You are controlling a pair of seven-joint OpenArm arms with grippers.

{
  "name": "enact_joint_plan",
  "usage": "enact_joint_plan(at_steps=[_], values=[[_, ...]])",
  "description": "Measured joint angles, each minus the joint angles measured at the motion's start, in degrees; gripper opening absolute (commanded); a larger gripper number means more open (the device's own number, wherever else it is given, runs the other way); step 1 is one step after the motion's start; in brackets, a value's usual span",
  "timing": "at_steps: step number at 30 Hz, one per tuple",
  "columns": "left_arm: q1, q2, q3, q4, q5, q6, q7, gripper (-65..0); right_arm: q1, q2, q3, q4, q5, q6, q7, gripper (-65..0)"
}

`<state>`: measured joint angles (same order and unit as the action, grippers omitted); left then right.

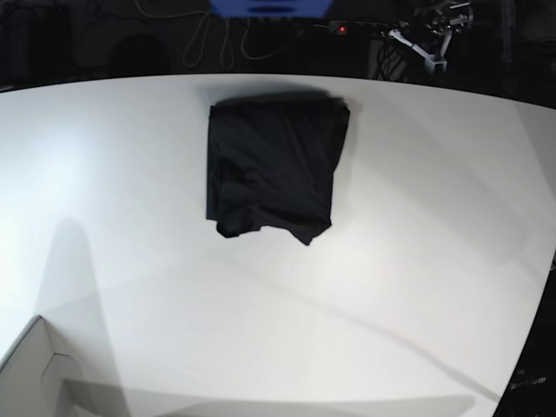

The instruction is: Layout the t-shirt on the table in an organized manner, then fold the t-shirt properly

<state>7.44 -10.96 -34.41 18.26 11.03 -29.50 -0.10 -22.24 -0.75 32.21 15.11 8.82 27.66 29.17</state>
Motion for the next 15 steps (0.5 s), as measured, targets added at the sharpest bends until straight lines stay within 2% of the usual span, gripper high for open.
enact_joint_plan(at_steps=[1,3,6,8,9,12,15], values=[[0.0,-0.1,1.4,-2.4,1.7,3.2,-3.2,-64.9,0.4,0.0,-2.5,-2.6,0.0,-2.9,3.2,-65.0],[-0.2,0.5,4.4,-7.1,3.9,11.7,-8.2,-64.9,1.6,0.0,-8.2,-6.6,-0.3,-10.9,4.4,-65.0],[-1.8,1.5,8.6,-12.6,5.3,16.7,-8.7,-64.9,2.9,-1.5,-18.4,-8.0,-0.8,-24.7,4.6,-65.0],[-3.7,2.0,9.9,-13.8,5.0,17.2,-8.7,-64.9,3.6,-3.0,-25.0,-8.0,-0.9,-33.4,4.7,-65.0],[-4.4,2.5,10.1,-13.6,5.0,17.8,-8.8,-64.9,3.8,-3.2,-27.6,-8.1,-1.0,-36.4,4.6,-65.0],[-5.8,4.2,10.1,-13.2,4.9,17.7,-8.5,-64.9,4.1,-2.7,-33.1,-8.1,-1.0,-44.1,5.0,-65.0],[-5.0,4.9,10.1,-13.6,4.9,17.7,-7.4,-64.9,3.9,-1.2,-33.6,-8.2,-0.9,-44.2,4.7,-65.0]])
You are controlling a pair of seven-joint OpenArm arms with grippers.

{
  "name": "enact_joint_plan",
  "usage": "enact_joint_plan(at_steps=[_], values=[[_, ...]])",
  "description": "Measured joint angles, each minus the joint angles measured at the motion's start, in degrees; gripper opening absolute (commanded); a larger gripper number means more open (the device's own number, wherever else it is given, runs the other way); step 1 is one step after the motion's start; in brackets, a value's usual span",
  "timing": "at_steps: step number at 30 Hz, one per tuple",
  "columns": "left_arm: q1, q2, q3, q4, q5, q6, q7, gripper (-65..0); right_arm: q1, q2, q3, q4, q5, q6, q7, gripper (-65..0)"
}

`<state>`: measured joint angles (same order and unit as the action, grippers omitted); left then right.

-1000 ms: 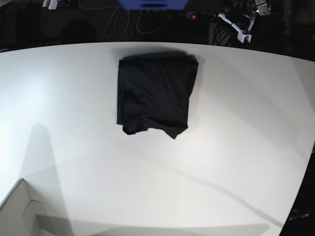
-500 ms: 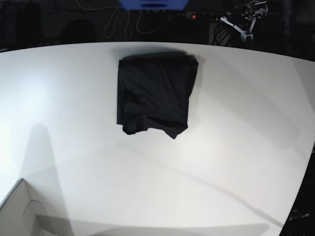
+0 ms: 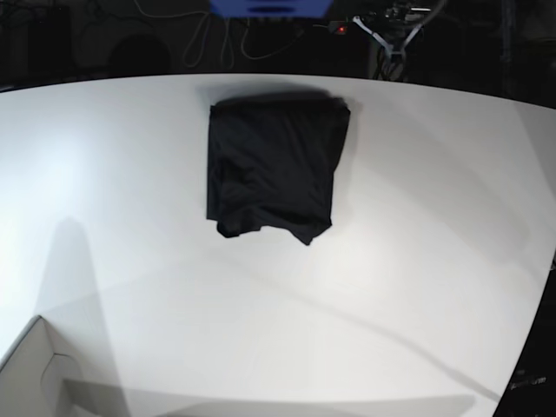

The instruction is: Layout the t-shirt on the table in an organized manner, then fold the t-shirt properly

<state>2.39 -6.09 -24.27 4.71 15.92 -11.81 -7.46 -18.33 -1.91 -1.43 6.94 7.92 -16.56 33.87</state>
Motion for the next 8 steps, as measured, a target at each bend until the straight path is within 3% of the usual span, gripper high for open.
enact_joint_plan(at_steps=[5,8], values=[[-0.3,0.7,0.0,-0.3,0.1,0.3,0.5,-64.9,1.0,1.1,-0.2,-0.2,0.0,-0.1,-1.2,-65.0],[-1.2,1.0,0.0,0.0,0.0,4.7,-0.6,-64.9,2.9,1.0,-0.3,-0.2,0.0,0.0,-5.9,-65.0]])
